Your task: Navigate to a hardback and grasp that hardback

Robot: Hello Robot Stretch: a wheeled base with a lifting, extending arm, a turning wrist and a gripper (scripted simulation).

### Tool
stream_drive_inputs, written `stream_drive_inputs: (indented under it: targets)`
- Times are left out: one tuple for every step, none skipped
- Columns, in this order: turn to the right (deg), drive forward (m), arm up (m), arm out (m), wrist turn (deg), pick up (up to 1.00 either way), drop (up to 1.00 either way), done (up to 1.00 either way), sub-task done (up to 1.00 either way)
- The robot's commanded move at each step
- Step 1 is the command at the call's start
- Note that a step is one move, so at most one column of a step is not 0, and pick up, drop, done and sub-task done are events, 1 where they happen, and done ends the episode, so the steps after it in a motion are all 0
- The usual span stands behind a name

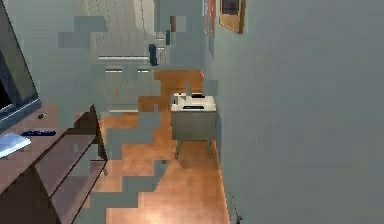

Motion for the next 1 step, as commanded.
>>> stream_drive_inputs:
  targets:
    - [-45.0,0.0,0.0,0.0,0.0,0.0,0.0,0.0,0.0]
